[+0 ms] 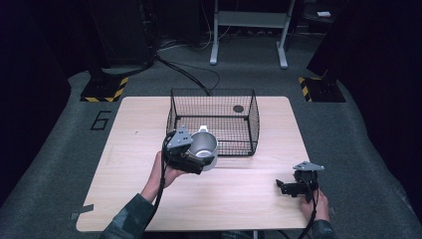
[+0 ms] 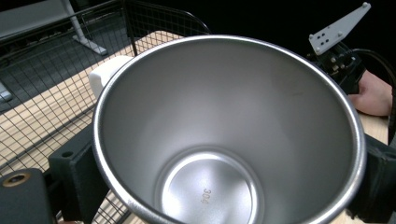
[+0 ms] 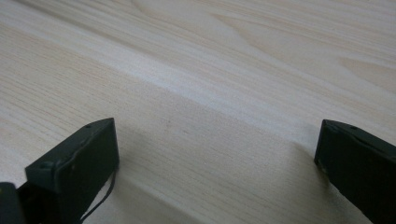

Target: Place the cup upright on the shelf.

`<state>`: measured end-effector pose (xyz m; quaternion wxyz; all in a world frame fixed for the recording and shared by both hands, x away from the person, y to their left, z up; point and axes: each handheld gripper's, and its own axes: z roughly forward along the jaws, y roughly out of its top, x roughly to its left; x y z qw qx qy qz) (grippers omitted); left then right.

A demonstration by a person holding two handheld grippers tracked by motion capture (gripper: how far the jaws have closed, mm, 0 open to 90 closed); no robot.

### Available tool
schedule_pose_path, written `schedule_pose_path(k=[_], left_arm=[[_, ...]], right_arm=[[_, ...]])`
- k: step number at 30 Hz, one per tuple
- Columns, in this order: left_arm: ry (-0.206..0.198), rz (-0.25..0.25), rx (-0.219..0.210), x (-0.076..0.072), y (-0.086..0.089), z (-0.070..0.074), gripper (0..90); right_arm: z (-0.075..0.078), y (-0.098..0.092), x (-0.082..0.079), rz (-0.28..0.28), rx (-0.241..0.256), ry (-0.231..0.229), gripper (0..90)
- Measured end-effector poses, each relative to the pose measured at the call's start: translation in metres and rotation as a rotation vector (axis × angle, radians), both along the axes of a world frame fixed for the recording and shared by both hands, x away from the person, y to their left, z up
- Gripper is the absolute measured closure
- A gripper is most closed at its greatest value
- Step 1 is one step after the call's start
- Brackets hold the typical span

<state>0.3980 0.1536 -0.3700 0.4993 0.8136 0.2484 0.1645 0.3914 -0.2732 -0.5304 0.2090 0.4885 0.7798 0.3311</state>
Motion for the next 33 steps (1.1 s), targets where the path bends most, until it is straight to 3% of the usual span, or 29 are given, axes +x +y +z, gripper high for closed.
schedule_pose_path(k=[14, 33], left_arm=[[-0.03, 0.022, 0.007, 0.025, -0.001, 0.019, 7.6], [-0.008, 0.081, 0.006, 0.068, -0.005, 0.026, 7.6]], right_arm=[[0.0, 0.0, 0.0, 0.0, 0.0, 0.0, 0.0], [0.001, 0.0, 0.0, -0.002, 0.001, 0.01, 0.0]])
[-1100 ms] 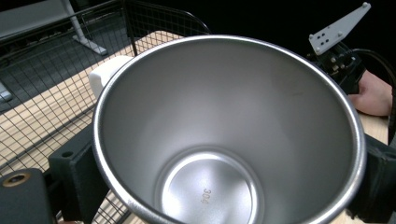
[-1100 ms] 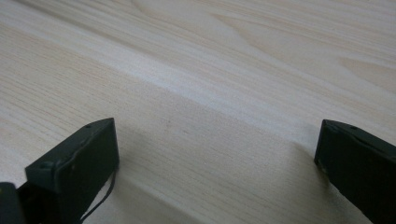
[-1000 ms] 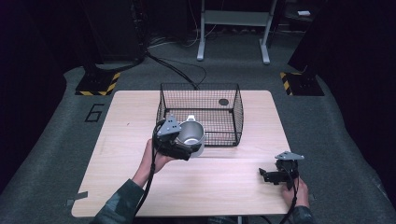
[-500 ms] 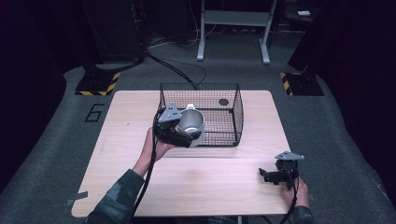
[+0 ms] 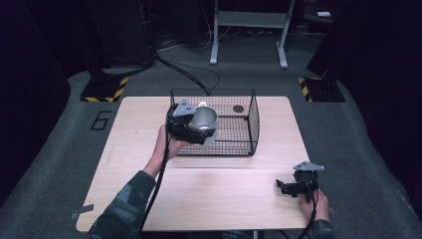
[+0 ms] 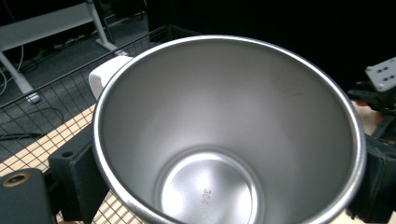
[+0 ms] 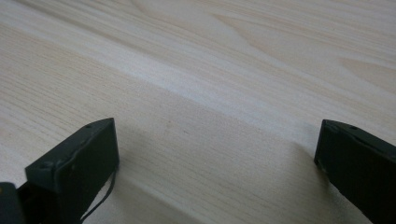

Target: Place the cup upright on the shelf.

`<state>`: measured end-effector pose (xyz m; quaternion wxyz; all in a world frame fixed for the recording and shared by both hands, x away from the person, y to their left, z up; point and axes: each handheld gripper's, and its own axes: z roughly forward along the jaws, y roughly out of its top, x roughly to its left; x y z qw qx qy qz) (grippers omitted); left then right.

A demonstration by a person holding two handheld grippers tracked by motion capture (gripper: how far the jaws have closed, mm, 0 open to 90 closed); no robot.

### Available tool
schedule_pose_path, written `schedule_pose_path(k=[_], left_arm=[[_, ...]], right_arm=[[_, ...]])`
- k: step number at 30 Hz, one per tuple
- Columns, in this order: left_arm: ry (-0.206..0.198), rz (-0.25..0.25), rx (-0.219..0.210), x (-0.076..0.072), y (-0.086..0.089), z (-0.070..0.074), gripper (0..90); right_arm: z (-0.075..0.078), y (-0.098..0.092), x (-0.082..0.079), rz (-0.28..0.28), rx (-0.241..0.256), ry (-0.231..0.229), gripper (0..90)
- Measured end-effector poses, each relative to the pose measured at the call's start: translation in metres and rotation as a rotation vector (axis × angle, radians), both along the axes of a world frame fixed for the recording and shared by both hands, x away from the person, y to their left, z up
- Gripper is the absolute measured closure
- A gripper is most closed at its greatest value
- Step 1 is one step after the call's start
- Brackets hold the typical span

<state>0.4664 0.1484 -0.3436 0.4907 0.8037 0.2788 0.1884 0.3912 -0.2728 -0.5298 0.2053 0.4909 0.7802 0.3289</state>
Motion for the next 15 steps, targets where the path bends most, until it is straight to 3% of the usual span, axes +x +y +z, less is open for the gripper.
schedule_pose_path(k=[3, 15], left_arm=[[0.011, 0.019, 0.011, 0.012, -0.002, -0.002, 7.7], [0.02, 0.044, 0.026, 0.033, -0.009, -0.004, 7.6]], right_arm=[[0.0, 0.0, 0.0, 0.0, 0.0, 0.0, 0.0], [0.0, 0.0, 0.0, 0.0, 0.001, -0.001, 0.0]])
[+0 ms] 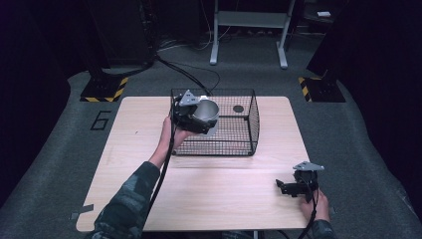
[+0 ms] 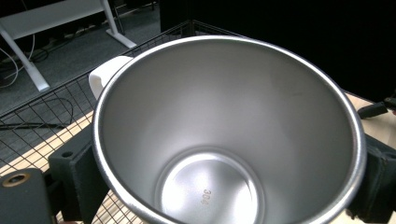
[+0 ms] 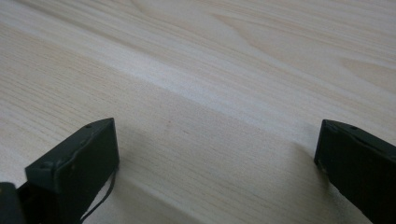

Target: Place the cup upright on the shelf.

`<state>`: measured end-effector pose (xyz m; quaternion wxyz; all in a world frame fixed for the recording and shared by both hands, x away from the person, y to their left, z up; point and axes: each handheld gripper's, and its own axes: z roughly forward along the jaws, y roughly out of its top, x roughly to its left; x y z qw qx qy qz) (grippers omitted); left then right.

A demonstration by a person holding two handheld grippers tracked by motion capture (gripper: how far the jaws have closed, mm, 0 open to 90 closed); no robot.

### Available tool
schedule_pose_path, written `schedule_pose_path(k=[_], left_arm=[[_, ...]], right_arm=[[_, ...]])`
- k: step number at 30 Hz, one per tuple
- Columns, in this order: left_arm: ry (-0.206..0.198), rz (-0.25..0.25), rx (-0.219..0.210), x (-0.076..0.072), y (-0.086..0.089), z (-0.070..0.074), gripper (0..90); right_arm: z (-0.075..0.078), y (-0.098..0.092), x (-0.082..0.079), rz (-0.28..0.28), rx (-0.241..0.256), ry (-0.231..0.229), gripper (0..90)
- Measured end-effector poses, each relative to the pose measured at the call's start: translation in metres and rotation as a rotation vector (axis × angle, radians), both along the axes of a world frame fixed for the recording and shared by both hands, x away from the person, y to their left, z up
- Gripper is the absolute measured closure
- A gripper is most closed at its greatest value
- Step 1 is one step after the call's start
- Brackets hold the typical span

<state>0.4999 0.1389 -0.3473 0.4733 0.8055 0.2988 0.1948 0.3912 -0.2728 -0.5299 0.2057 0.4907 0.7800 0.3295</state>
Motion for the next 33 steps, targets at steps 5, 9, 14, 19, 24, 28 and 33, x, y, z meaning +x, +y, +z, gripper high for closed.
schedule_pose_path(k=[5, 9, 14, 19, 24, 28, 33], left_arm=[[0.006, 0.009, 0.003, 0.01, -0.002, -0.004, 7.6], [0.01, 0.013, 0.01, 0.017, -0.003, -0.007, 7.6], [0.023, 0.018, 0.019, 0.03, -0.005, -0.014, 7.6], [0.027, 0.01, 0.027, 0.038, -0.008, -0.02, 7.6], [0.034, 0.012, 0.044, 0.045, -0.01, -0.026, 7.7], [0.041, 0.006, 0.052, 0.049, -0.011, -0.029, 7.7], [0.045, 0.001, 0.063, 0.055, -0.014, -0.035, 7.7]], right_arm=[[0.0, 0.0, 0.0, 0.001, 0.0, 0.001, 0.0], [0.0, 0.0, 0.0, 0.002, 0.0, 0.001, 0.0], [0.0, 0.0, 0.0, 0.0, 0.002, -0.005, 0.0], [0.0, 0.0, 0.0, 0.001, 0.001, -0.002, 0.0], [0.0, 0.0, 0.0, 0.0, 0.001, -0.001, 0.0], [0.0, 0.0, 0.0, 0.003, 0.0, -0.005, 0.0], [0.0, 0.0, 0.0, 0.0, 0.0, -0.002, 0.0]])
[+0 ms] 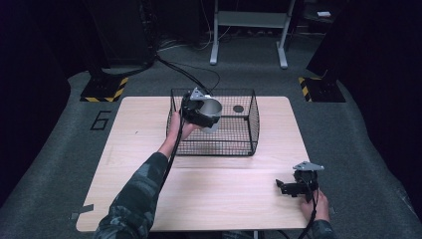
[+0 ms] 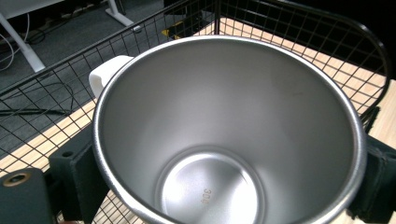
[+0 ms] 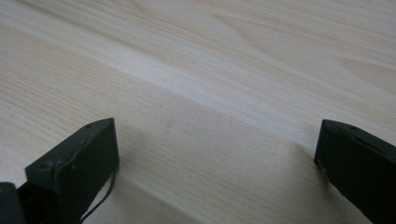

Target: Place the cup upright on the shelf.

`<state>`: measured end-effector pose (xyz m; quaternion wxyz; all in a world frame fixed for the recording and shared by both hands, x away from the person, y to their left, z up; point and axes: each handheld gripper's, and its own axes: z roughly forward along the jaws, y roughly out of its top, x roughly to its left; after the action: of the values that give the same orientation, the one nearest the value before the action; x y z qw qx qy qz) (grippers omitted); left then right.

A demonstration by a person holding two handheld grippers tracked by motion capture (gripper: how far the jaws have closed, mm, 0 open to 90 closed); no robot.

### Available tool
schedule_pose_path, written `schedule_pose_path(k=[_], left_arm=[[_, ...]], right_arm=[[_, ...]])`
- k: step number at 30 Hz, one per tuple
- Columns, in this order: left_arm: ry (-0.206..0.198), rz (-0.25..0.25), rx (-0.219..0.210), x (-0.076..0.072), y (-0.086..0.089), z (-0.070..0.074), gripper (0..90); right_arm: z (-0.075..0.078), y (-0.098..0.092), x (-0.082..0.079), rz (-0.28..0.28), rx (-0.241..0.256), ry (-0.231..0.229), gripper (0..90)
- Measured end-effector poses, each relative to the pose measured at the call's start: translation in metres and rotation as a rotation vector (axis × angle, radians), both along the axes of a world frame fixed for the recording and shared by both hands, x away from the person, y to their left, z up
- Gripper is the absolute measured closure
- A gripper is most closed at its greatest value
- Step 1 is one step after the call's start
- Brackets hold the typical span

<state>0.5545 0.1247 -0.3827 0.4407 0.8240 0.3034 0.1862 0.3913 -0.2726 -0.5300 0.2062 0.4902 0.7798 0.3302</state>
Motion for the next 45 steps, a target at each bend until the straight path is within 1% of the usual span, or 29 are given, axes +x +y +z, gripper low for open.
schedule_pose_path(k=[1, 3, 4, 5, 6, 7, 8, 12, 13, 16, 17, 18, 19, 20, 21, 22, 24, 26, 30, 31, 32, 33, 36, 42, 43, 44, 45], left_arm=[[0.002, -0.003, -0.001, 0.001, -0.001, -0.001, 7.7], [0.003, -0.007, 0.012, 0.005, -0.002, -0.004, 7.7], [0.006, -0.003, 0.008, 0.005, -0.002, -0.005, 7.6], [0.002, -0.01, 0.021, 0.007, -0.002, -0.005, 7.7], [0.007, -0.003, 0.011, 0.007, -0.003, -0.007, 7.6], [0.007, -0.003, 0.011, 0.007, -0.003, -0.007, 7.7], [0.001, -0.006, 0.019, 0.009, -0.002, -0.008, 7.7], [0.016, -0.008, 0.026, 0.014, -0.004, -0.013, 7.7], [0.01, -0.012, 0.034, 0.015, -0.004, -0.014, 7.7], [0.022, -0.012, 0.031, 0.017, -0.006, -0.017, 7.6], [0.02, -0.014, 0.034, 0.018, -0.007, -0.018, 7.6], [0.02, -0.014, 0.034, 0.018, -0.007, -0.018, 7.7], [0.019, -0.02, 0.048, 0.021, -0.008, -0.02, 7.7], [0.019, -0.02, 0.048, 0.021, -0.008, -0.02, 7.6], [0.03, -0.016, 0.04, 0.022, -0.01, -0.021, 7.6], [0.029, -0.024, 0.05, 0.023, -0.01, -0.021, 7.7], [0.029, -0.024, 0.047, 0.024, -0.011, -0.022, 7.6], [0.035, -0.029, 0.052, 0.026, -0.013, -0.023, 7.7], [0.032, -0.036, 0.065, 0.028, -0.015, -0.025, 7.6], [0.042, -0.038, 0.063, 0.029, -0.017, -0.027, 7.6], [0.042, -0.038, 0.063, 0.029, -0.017, -0.027, 7.6], [0.042, -0.041, 0.073, 0.03, -0.018, -0.029, 7.6], [0.051, -0.043, 0.07, 0.032, -0.018, -0.031, 7.6], [0.064, -0.05, 0.09, 0.035, -0.019, -0.034, 7.7], [0.074, -0.057, 0.096, 0.036, -0.019, -0.035, 7.6], [0.074, -0.05, 0.091, 0.036, -0.02, -0.036, 7.6], [0.077, -0.056, 0.101, 0.037, -0.02, -0.036, 7.6]], right_arm=[[0.0, 0.0, 0.0, -0.001, 0.001, -0.003, 0.0], [0.0, 0.0, 0.0, 0.001, -0.001, 0.003, 0.0], [0.0, 0.0, 0.0, -0.001, 0.002, -0.004, 0.0], [0.0, 0.0, 0.0, 0.0, 0.0, -0.001, 0.0], [0.0, 0.0, 0.0, -0.001, 0.002, -0.004, 0.0], [0.0, 0.0, 0.0, -0.001, 0.002, -0.004, 0.0], [0.0, 0.0, 0.0, 0.0, 0.001, -0.003, 0.0], [0.0, 0.0, 0.0, 0.001, 0.001, -0.002, 0.0], [0.0, 0.0, 0.0, -0.001, 0.002, -0.003, 0.0], [0.0, 0.0, 0.0, 0.001, 0.0, -0.001, 0.0], [0.0, 0.0, 0.0, -0.001, 0.002, -0.003, 0.0], [0.0, 0.0, 0.0, -0.001, 0.002, -0.003, 0.0], [0.0, 0.0, 0.0, 0.0, 0.0, 0.0, 0.0], [0.0, 0.0, 0.0, 0.0, 0.0, 0.0, 0.0], [0.0, 0.0, 0.0, 0.0, 0.0, -0.001, 0.0], [0.0, 0.0, 0.0, 0.0, 0.001, -0.001, 0.0], [0.0, 0.0, 0.0, 0.001, -0.001, 0.003, 0.0], [0.0, 0.0, 0.0, -0.001, 0.002, -0.003, 0.0], [0.0, 0.0, 0.0, -0.001, 0.001, -0.002, 0.0], [0.0, 0.0, 0.0, -0.001, 0.002, -0.003, 0.0], [0.0, 0.0, 0.0, -0.001, 0.002, -0.003, 0.0], [0.0, 0.0, 0.0, -0.001, 0.002, -0.003, 0.0], [0.0, 0.0, 0.0, -0.001, 0.001, -0.003, 0.0], [0.0, 0.0, 0.0, -0.001, 0.002, -0.003, 0.0], [0.0, 0.0, 0.0, 0.0, 0.001, -0.003, 0.0], [0.0, 0.0, 0.0, -0.001, 0.002, -0.003, 0.0], [0.0, 0.0, 0.0, 0.0, 0.002, -0.003, 0.0]])
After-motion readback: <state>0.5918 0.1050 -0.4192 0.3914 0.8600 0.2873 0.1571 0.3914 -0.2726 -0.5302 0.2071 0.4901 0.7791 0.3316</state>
